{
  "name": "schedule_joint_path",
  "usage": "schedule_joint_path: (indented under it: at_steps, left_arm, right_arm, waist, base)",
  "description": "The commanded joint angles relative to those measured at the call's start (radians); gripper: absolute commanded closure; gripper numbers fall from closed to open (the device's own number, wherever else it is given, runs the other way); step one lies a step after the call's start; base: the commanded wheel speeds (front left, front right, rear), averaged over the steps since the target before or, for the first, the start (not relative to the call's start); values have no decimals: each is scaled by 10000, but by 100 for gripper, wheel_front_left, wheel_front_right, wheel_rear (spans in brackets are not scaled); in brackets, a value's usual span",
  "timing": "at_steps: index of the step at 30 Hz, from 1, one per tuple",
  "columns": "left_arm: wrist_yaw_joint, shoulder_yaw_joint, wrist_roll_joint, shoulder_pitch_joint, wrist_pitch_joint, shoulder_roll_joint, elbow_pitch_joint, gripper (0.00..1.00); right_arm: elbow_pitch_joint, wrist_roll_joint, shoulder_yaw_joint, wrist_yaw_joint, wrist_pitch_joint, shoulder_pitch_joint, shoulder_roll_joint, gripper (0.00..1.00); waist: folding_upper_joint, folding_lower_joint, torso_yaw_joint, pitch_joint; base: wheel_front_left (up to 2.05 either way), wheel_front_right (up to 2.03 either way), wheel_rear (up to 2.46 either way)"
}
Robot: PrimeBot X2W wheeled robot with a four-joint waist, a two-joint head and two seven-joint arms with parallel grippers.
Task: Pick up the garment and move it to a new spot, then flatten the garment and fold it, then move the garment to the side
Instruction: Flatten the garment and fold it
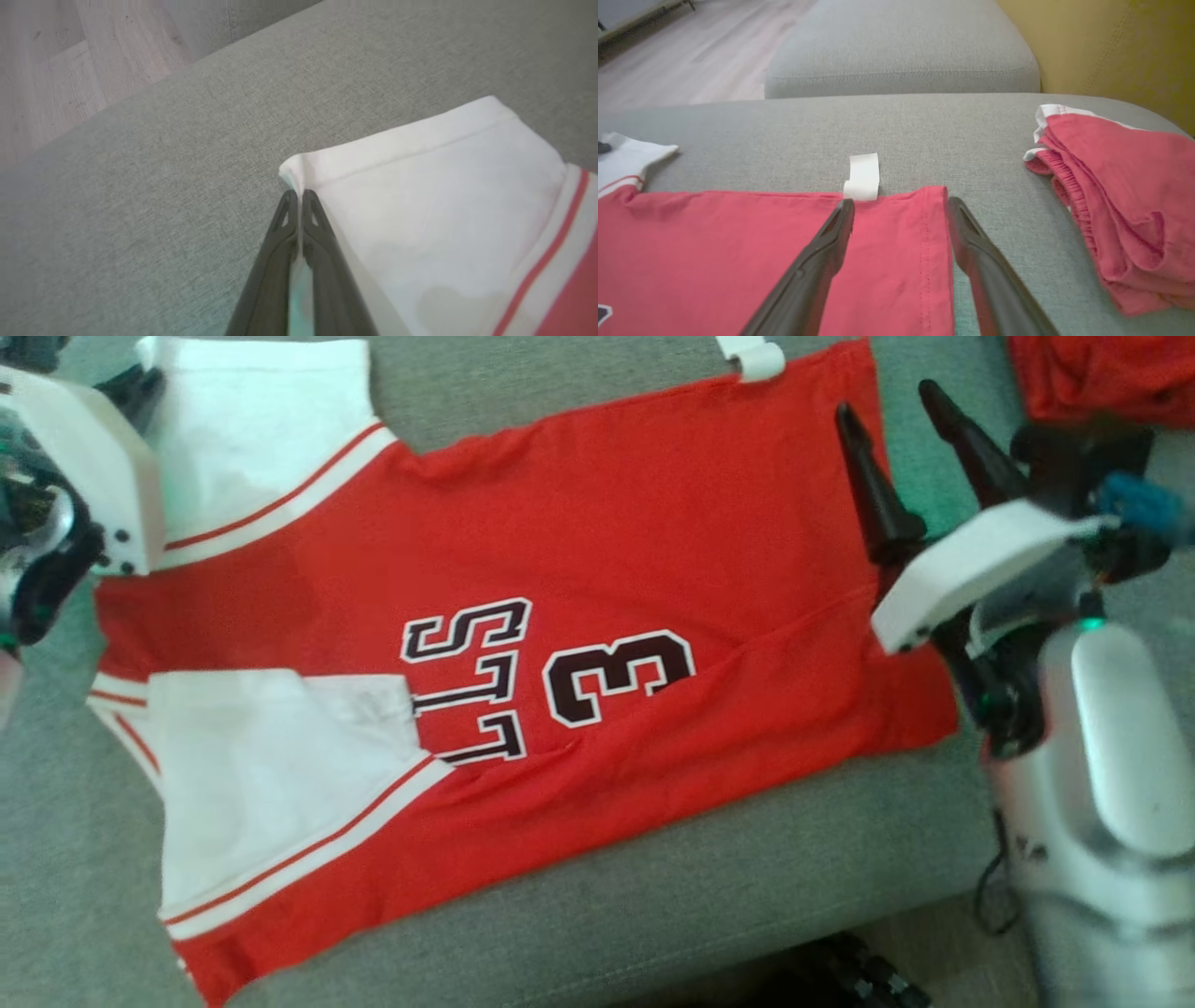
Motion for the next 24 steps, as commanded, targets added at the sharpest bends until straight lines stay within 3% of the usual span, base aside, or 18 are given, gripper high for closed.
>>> schedule_joint_path:
  at_steps: [1, 12, 20, 22, 23, 24]
  left_arm:
    - [72, 352, 118, -325, -203, 357, -370, 100]
    - [-42, 309, 309, -788, -1444, -168, -1080, 100]
    - [-168, 29, 275, -825, -1770, -467, -1792, 100]
    - [-173, 2, 260, -810, -1784, -478, -1872, 100]
    - [-175, -7, 253, -802, -1792, -475, -1902, 100]
    - [-175, -7, 253, -802, -1792, -475, -1902, 100]
  right_arm:
    - [-144, -92, 145, -7, 164, -415, -196, 0]
    - [2499, -469, 15, -7, 1641, -2373, -1249, 0]
    - [4021, -408, -37, -7, 1974, -3131, -1394, 0]
    - [4223, -377, 24, -7, 1941, -3243, -1414, 26]
    - [4318, -356, 55, -7, 1930, -3294, -1421, 44]
    - [4318, -356, 55, -7, 1930, -3294, -1421, 44]
  waist:
    - [0, 0, 146, -52]
    - [0, 0, 999, -241]
    - [0, 0, 1377, -188]
    - [0, 0, 1407, -193]
    - [0, 0, 1418, -199]
    - [0, 0, 1418, -199]
  base:
    - [0, 0, 0]
    - [0, 0, 0]
    - [0, 0, 0]
    - [0, 0, 0]
    - [0, 0, 0]
    - [0, 0, 0]
